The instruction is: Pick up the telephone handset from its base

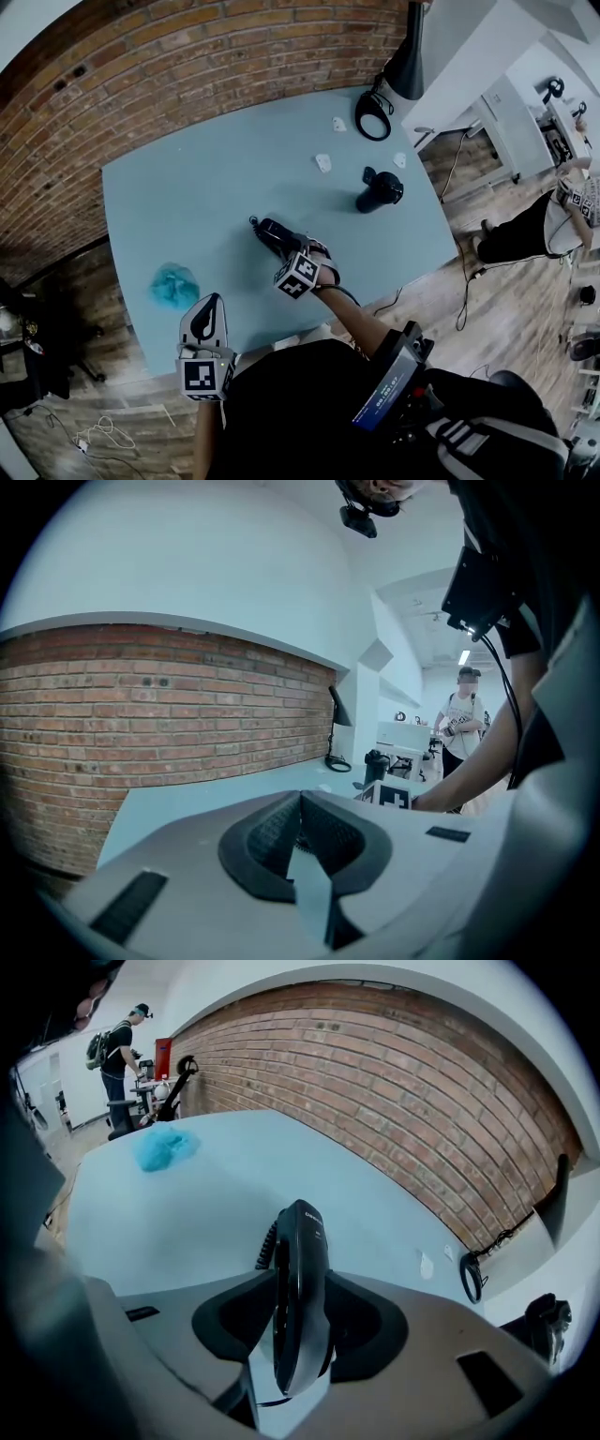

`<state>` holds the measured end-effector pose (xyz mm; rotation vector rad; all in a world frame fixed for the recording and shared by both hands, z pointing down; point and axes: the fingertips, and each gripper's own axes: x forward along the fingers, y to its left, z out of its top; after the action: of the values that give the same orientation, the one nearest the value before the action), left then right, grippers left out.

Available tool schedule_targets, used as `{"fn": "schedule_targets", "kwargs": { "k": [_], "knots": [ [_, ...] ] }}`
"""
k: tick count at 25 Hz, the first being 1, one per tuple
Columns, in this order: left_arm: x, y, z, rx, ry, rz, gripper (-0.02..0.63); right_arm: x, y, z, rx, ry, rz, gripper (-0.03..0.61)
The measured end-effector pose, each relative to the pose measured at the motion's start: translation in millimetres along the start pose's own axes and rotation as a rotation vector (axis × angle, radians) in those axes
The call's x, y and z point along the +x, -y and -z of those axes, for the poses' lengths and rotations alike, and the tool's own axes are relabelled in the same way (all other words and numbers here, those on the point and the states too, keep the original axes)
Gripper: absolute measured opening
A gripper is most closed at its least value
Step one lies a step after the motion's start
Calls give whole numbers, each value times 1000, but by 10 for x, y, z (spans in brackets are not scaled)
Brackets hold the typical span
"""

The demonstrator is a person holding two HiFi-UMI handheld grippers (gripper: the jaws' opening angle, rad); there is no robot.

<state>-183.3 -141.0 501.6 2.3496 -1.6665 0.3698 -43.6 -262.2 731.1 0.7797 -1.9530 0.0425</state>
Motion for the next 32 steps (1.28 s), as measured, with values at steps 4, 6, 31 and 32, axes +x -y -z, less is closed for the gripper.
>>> {"fn": "schedule_targets", "kwargs": {
  "k": [4, 6, 31, 32],
  "knots": [
    [-51, -85, 45, -12, -13, -16, 18, 120, -11, 60, -51, -39, 11, 140],
    [-65, -108, 61, -15, -11, -23, 18, 148, 0, 105, -91, -58, 22, 140],
    [-67, -94, 111, -1, -20, -30, 18, 285, -9, 95, -378, -168, 94, 150],
    [-71, -90, 107, -2, -18, -31, 18, 279, -8, 103, -388, -169, 110, 147]
  ]
}}
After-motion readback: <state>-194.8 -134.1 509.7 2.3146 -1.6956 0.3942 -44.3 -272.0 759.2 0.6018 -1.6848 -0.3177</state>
